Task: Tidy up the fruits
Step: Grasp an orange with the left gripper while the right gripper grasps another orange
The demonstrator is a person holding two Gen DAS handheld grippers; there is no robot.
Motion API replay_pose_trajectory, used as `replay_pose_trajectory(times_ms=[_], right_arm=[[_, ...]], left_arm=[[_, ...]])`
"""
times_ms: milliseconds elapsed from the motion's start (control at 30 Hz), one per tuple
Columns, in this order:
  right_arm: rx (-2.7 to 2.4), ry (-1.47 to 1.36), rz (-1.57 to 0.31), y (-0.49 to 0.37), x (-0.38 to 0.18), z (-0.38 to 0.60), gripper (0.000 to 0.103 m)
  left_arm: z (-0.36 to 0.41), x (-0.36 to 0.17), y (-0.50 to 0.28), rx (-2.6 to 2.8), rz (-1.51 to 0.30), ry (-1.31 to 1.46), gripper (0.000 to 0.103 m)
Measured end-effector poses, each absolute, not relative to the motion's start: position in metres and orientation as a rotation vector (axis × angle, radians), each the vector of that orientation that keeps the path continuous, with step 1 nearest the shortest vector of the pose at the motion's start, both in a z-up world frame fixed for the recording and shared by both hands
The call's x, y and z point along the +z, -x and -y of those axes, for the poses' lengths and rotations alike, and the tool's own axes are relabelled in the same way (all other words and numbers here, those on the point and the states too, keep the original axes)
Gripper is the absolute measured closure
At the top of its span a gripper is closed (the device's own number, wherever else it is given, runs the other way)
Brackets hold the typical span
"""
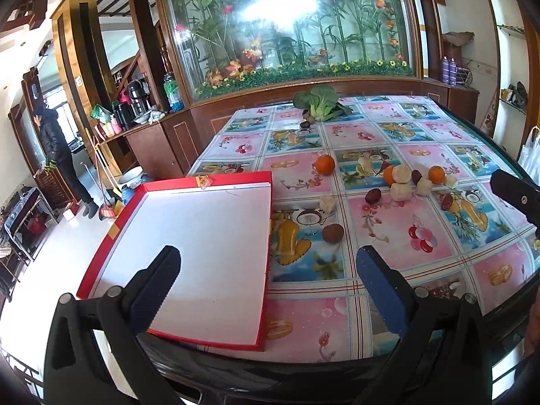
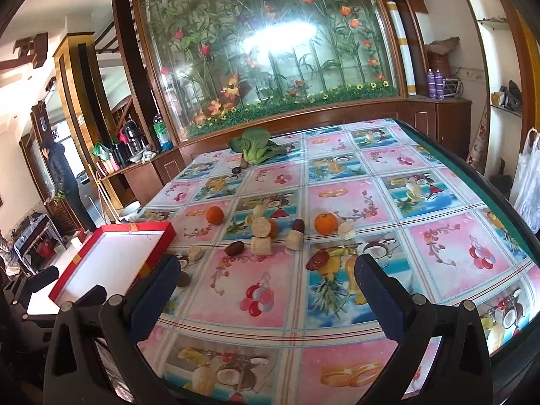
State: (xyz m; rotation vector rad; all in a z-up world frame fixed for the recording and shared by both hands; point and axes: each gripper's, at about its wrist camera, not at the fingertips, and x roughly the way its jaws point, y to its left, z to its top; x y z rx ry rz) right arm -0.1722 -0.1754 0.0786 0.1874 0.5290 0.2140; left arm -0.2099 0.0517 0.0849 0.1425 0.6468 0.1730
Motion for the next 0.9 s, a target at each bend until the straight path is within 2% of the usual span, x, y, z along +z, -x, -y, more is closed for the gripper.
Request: replay_pose_trajectory(times_ms=[367,467,533,667,833,900], right_arm=[[0.169,-0.257,-0.695,0.077,0.067,0.238,0.001],[0.201,-0.298,-0.758,0.045,0.063,0.238,0.004],[0.217,-0.305,-0.809,0.028,0.058,0.233,0.010],[0.243,-0.324,-0.902,0.007,0.041,0.225,0.030],[0.264,-0.359,-0.934,-0.001,0.027,0.227,0.035],[0.283,-0.379,-0.942,-0.001,0.023,0.228,0.036]], left_arm=[[-0.062,0.078,0.088,0.157,-0.780,-0.168,0.000],[-0.060,0.074,0.060,0.135,-0.821,-0.197,0.000],[-0.062,0.071,0.044,0.106,-0.847,-0.195,0.000],[-0.064,0.063,0.011,0.075,-0.907,-0.180,0.000],[-0.057,0.053,-0.021,0.059,-0.944,-0.190,0.001],[-0.051,0.050,-0.031,0.047,-0.959,-0.192,0.006]])
